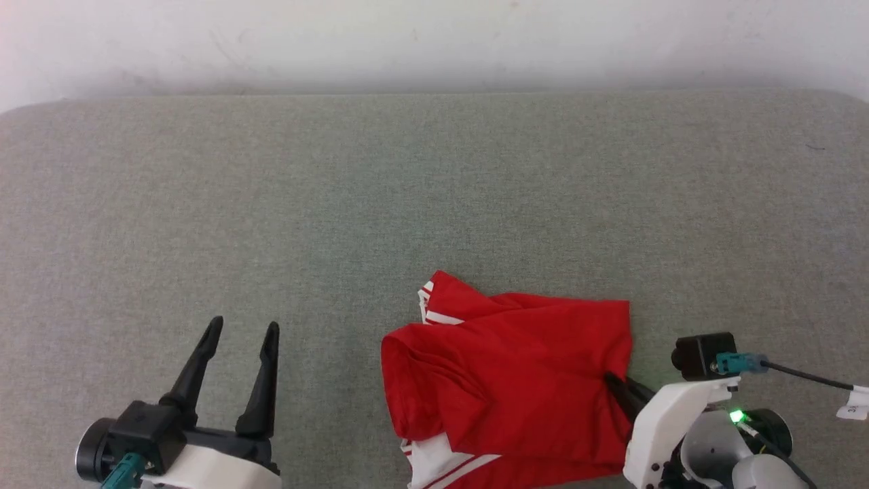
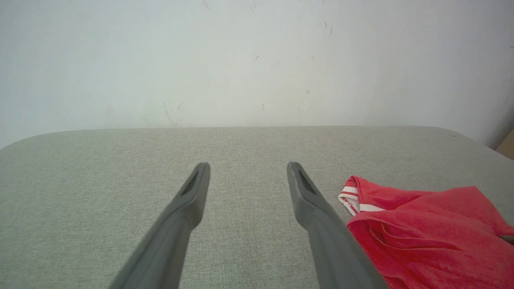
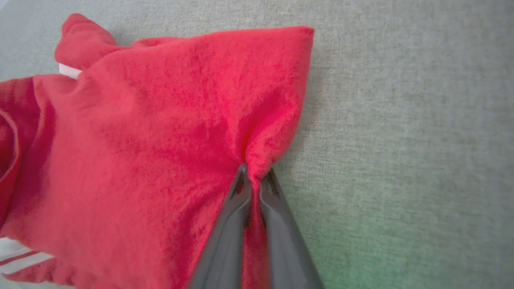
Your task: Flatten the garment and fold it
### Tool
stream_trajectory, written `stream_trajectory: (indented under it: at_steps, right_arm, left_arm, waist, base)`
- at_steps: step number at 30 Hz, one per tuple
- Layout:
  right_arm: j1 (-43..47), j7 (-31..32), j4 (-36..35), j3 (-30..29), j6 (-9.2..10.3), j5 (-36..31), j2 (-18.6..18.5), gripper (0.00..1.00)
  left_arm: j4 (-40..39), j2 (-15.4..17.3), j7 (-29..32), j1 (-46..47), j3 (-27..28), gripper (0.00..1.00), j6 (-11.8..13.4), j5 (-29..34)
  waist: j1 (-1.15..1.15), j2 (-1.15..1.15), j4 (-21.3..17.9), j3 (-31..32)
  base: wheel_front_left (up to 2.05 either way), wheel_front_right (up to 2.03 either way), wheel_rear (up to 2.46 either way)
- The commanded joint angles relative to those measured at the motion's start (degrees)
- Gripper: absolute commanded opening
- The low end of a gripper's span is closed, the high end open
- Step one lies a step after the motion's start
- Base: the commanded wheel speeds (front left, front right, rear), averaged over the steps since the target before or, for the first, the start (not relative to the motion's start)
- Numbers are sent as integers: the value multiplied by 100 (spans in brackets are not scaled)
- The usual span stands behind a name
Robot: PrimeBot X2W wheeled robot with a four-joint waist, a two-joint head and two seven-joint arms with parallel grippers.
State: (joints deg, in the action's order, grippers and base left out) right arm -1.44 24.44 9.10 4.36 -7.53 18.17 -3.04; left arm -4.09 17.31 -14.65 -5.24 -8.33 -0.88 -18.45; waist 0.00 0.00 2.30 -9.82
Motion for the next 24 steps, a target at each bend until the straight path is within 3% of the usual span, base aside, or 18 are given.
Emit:
stream_trajectory:
  at_steps: [1, 10, 24]
  right_arm:
    - [-121, -33, 12, -8, 4, -45, 15, 0]
    - [-749, 287, -293, -374, 4, -781, -73, 0]
    - [-1835, 1059, -537, -1092, 4, -1593, -1418, 0]
  left_arm:
    - [-26, 20, -3, 103, -17, 100, -11, 28]
    - [-189, 50, 9, 255, -38, 100, 8, 42]
    - [-722, 430, 177, 908, 128, 100, -51, 101]
  waist:
    - [0, 0, -34, -2]
    - [0, 0, -340, -140]
    - [0, 0, -988, -1127]
  base:
    - [0, 0, 0]
    - [0, 0, 0]
    - [0, 0, 0]
